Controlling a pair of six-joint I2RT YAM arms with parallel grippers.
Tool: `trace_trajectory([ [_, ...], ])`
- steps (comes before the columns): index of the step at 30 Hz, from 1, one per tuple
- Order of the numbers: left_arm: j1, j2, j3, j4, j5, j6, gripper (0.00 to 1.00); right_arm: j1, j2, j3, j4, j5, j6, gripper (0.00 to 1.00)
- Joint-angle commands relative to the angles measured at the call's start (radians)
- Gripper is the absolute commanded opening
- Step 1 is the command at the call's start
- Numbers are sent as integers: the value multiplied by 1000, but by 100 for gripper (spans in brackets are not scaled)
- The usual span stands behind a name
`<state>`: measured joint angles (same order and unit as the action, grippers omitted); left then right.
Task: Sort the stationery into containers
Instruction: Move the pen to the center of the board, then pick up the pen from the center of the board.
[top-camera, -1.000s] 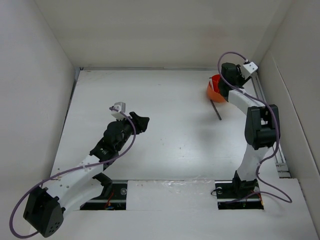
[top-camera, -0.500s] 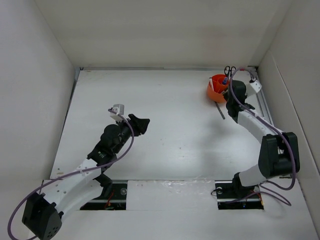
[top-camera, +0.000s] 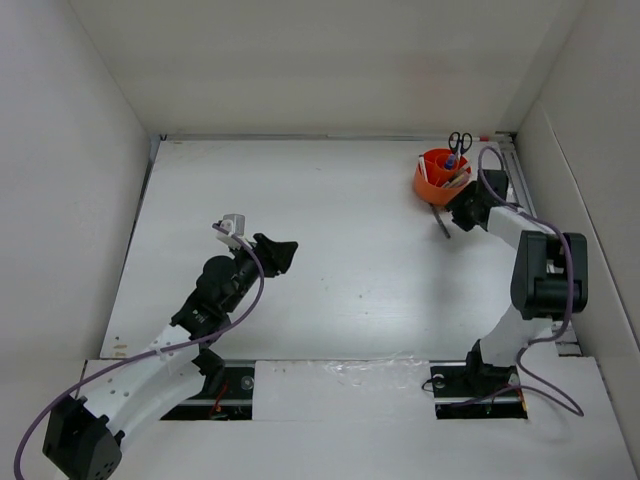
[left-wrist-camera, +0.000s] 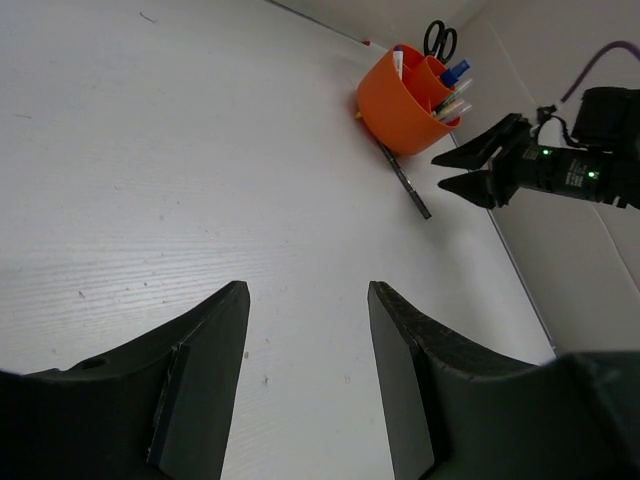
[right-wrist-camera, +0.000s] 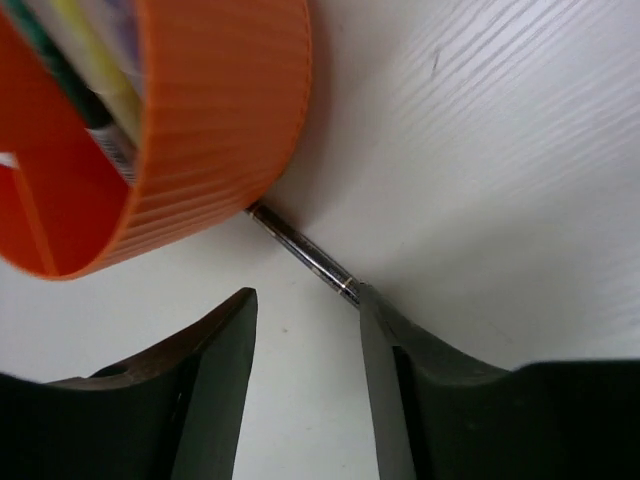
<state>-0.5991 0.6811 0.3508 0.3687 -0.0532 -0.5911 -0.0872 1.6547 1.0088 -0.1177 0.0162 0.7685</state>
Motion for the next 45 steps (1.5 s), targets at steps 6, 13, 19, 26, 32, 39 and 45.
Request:
trace_trajectory([
  [6,2,-12,-7,49,18,7,48,0,137,108,-129,-159,-97,43],
  [13,2,21,-7,85,18,16,48,10,128,99,-152,-96,-106,58],
  [19,2,31,-7,90,18,16,48,168,90,123,-198,112,-106,58],
  [26,2,49,-16,108,18,16,48,363,255,405,-367,247,-74,74],
  [32,2,12,-27,79,7,25,48,429,431,611,-414,387,-12,76],
  [39,2,-17,-27,58,7,43,48,438,642,895,-525,410,31,69],
  [45,2,-26,-45,58,-2,43,48,438,677,952,-596,401,22,100],
])
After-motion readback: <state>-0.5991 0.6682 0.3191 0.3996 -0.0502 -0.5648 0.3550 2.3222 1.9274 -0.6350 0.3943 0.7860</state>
